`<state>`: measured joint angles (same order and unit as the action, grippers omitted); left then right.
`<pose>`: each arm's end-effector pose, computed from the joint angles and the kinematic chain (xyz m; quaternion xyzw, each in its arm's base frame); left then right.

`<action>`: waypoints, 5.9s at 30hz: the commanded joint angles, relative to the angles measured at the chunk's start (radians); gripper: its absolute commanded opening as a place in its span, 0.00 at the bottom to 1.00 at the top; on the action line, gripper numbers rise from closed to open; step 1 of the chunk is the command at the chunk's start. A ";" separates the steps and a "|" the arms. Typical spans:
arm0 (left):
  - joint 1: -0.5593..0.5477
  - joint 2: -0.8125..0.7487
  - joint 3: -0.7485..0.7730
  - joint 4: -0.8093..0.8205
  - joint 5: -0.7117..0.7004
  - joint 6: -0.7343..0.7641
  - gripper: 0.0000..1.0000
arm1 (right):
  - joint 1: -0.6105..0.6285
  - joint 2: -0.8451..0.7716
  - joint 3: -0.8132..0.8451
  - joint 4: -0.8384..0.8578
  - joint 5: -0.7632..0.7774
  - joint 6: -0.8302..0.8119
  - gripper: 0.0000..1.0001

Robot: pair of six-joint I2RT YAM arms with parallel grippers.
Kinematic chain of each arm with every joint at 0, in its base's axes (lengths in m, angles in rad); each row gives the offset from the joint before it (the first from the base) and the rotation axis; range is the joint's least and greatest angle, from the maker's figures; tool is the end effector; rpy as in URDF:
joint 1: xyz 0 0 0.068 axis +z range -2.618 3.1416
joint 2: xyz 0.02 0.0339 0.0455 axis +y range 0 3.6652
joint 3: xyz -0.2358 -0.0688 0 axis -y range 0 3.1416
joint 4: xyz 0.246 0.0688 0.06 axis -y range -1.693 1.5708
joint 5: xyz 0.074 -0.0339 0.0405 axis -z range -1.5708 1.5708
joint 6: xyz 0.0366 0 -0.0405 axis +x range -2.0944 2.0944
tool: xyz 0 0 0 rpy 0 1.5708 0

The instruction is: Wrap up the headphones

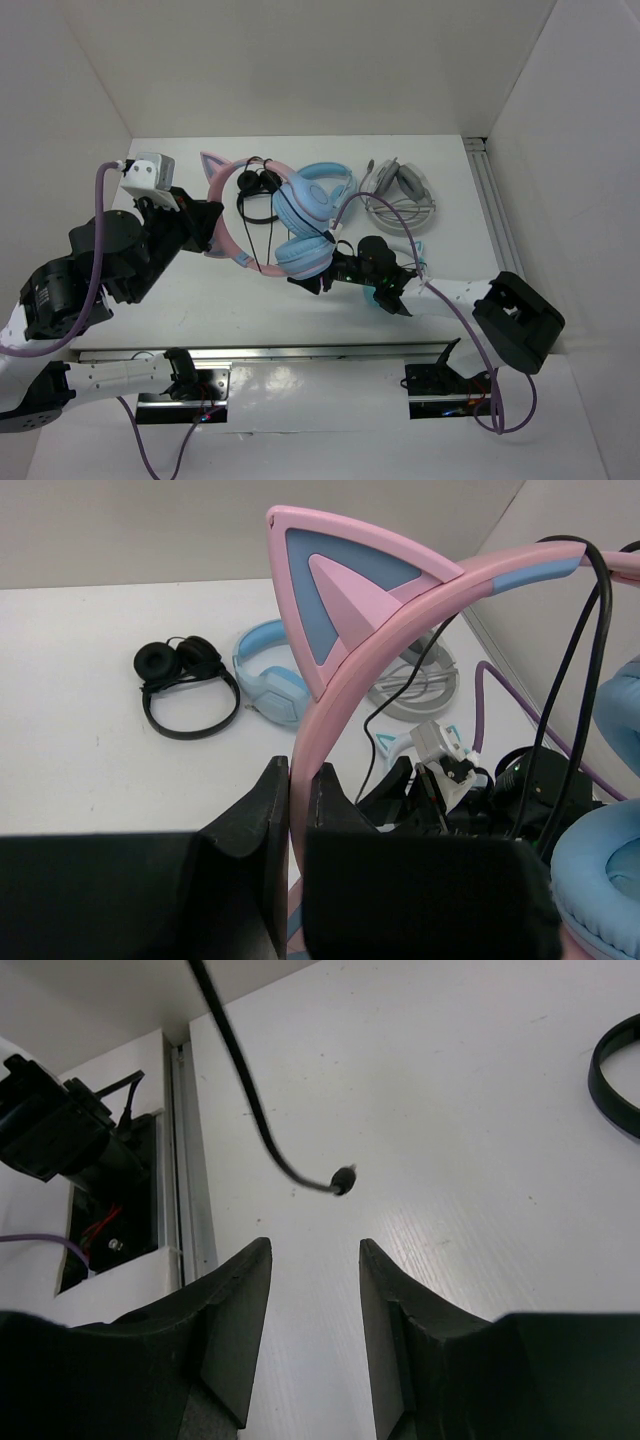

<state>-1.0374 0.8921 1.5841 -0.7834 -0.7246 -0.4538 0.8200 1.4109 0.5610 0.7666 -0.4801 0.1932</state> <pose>0.0840 -0.0945 0.4910 -0.0301 0.7303 -0.2353 0.6407 0.1896 0.2279 0.1922 -0.3735 0.6304 0.4721 0.4901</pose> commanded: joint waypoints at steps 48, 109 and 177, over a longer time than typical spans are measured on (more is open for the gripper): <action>-0.003 -0.059 -0.039 0.164 0.033 -0.138 0.00 | 0.025 0.223 0.091 0.389 -0.018 0.143 0.07; 0.052 0.085 -0.137 -0.134 -0.495 -0.439 0.00 | 0.766 -0.182 0.158 -0.452 0.903 -0.104 0.00; 0.063 0.061 -0.180 -0.246 0.694 0.376 0.00 | 0.900 -0.398 0.461 -1.159 1.531 -0.756 0.33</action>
<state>-0.9676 0.9695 1.3399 -1.0279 -0.0429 -0.0818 1.7275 1.0397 1.0332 -0.4053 1.0176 -0.5629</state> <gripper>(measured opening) 0.131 0.312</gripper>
